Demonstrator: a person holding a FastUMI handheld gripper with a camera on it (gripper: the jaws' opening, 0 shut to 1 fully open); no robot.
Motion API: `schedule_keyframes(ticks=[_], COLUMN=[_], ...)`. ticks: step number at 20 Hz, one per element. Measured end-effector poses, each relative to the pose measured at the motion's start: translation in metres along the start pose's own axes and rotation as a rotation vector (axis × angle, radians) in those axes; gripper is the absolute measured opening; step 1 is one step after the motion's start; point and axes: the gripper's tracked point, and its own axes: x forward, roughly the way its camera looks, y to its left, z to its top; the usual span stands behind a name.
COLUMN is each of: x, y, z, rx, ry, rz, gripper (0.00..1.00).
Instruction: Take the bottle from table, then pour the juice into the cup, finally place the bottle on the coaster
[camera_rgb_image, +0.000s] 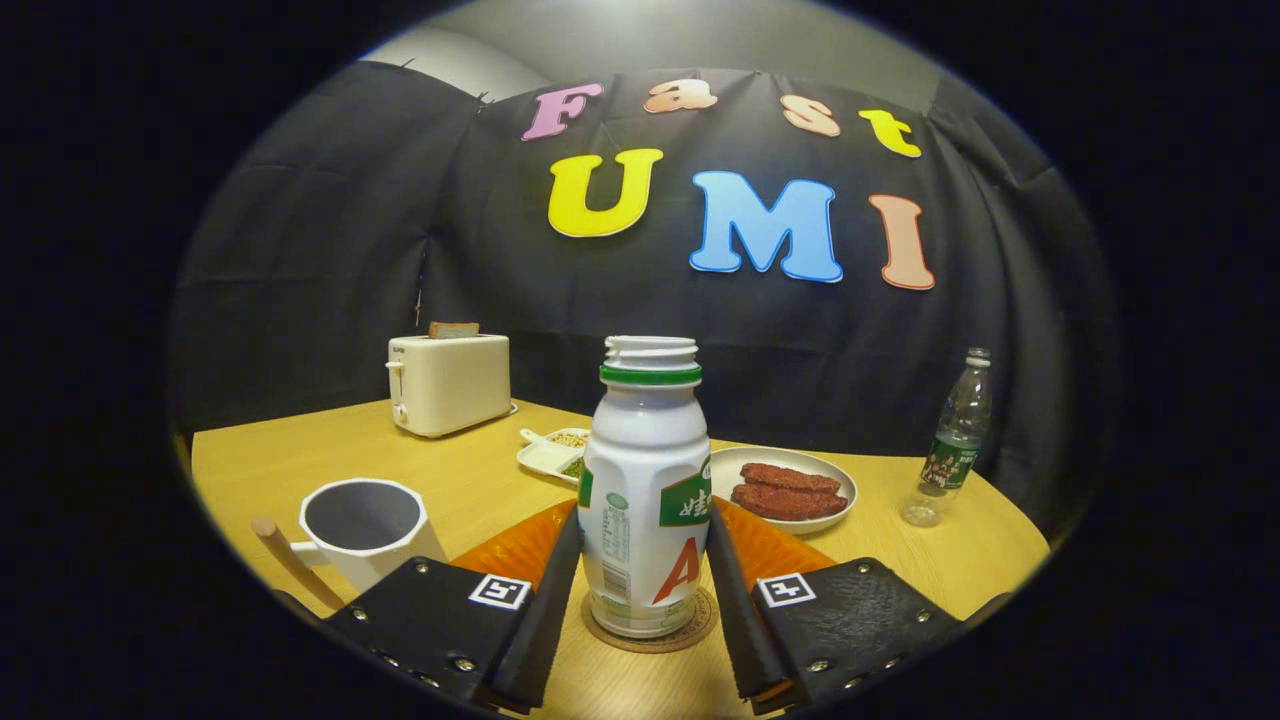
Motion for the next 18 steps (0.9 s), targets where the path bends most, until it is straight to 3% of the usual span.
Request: schedule_keyframes(ticks=[8, 9, 11, 18], x=[0.002, 0.004, 0.003, -0.026], y=[-0.002, -0.002, -0.002, -0.003], z=[-0.006, -0.006, 0.0, 0.047], rx=[-0.046, -0.041, -0.022, -0.007], ry=[0.013, 0.006, -0.021, -0.177], rz=[-0.016, -0.011, -0.013, -0.03], gripper=[0.76, 0.86, 0.9, 0.9])
